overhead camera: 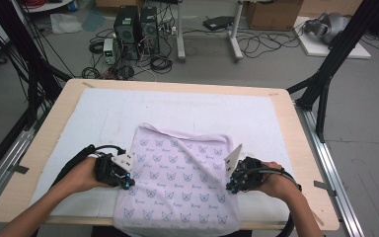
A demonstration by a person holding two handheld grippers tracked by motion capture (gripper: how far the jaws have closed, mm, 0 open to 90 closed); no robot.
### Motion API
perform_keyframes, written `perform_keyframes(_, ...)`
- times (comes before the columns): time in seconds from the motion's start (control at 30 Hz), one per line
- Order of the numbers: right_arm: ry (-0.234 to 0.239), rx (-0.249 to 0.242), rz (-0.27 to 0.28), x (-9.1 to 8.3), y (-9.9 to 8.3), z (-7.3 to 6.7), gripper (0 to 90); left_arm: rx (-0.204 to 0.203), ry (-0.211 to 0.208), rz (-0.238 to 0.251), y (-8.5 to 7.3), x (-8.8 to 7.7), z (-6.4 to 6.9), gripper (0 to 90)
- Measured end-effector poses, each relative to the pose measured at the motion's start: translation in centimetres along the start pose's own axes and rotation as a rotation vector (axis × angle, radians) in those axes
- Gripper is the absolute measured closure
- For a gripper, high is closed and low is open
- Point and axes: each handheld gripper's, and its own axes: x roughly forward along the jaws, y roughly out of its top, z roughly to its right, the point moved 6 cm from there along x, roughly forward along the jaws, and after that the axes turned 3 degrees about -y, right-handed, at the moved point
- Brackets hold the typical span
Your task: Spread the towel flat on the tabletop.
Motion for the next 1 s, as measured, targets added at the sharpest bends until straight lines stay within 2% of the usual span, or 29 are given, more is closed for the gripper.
perform_keyframes(0.1,-0.004,0.000,0.045,-1.1,-0.2,-0.2,87.7,0.002,-0.007,0.034,0.0,-1.2,0.5,87.5)
perform_keyframes(0.17,0.006,0.000,0.071,-1.7,-0.3,-0.6,87.8,0.022,-0.018,0.044,-0.1,-2.1,1.2,87.5)
perform_keyframes(0.23,0.038,-0.016,0.115,-2.3,-0.3,-1.2,87.8,0.036,-0.035,0.053,-0.2,-2.5,2.1,87.5)
perform_keyframes(0.3,0.079,-0.032,0.147,-2.6,-0.3,-1.9,87.3,0.052,-0.073,0.050,-0.6,-2.6,3.0,87.0)
perform_keyframes(0.33,0.109,-0.033,0.155,-2.6,-0.4,-2.2,84.0,0.057,-0.093,0.051,-0.8,-2.4,3.2,83.9)
perform_keyframes(0.37,0.131,-0.030,0.152,-2.6,-0.4,-2.4,72.7,0.069,-0.065,0.071,-0.8,-2.3,3.1,71.9)
perform_keyframes(0.4,0.079,-0.037,0.156,-2.4,-0.4,-2.2,61.5,0.062,-0.036,0.068,-0.8,-2.3,2.8,56.2)
perform_keyframes(0.43,0.064,-0.019,0.160,-2.3,-0.4,-1.9,61.6,0.045,-0.018,0.074,-0.7,-2.3,2.3,52.4)
perform_keyframes(0.47,0.058,0.008,0.161,-2.3,-0.4,-1.5,61.2,0.041,0.007,0.084,-0.6,-2.5,1.8,52.4)
perform_keyframes(0.5,0.022,0.014,0.163,-2.3,-0.3,-1.0,59.7,0.049,0.053,0.108,-0.3,-2.7,1.0,51.8)
perform_keyframes(0.53,-0.031,0.037,0.171,-2.2,-0.1,-0.3,57.6,0.048,0.080,0.121,0.0,-2.8,0.5,50.2)
perform_keyframes(0.6,-0.102,0.071,0.175,-2.2,0.1,0.9,57.0,0.044,0.149,0.146,0.5,-3.1,-0.9,49.3)
perform_keyframes(0.73,-0.244,0.124,0.173,-2.1,0.4,3.8,56.7,0.045,0.263,0.143,1.0,-3.0,-4.0,48.1)
perform_keyframes(0.77,-0.300,0.141,0.157,-2.0,0.3,4.8,56.7,0.047,0.278,0.151,1.0,-2.9,-4.5,48.4)
perform_keyframes(0.83,-0.345,0.175,0.126,-1.8,0.1,6.1,56.8,0.035,0.292,0.170,1.2,-2.6,-5.9,49.5)
perform_keyframes(0.9,-0.392,0.187,0.090,-1.3,0.0,7.5,57.1,0.022,0.314,0.175,1.3,-2.3,-7.3,50.4)
perform_keyframes(0.93,-0.385,0.206,0.078,-1.1,-0.1,8.0,57.1,0.010,0.309,0.179,1.3,-2.1,-8.0,51.4)
perform_keyframes(1.0,-0.384,0.204,0.048,-0.4,-0.2,9.1,58.3,-0.011,0.306,0.165,1.4,-1.7,-9.1,51.8)
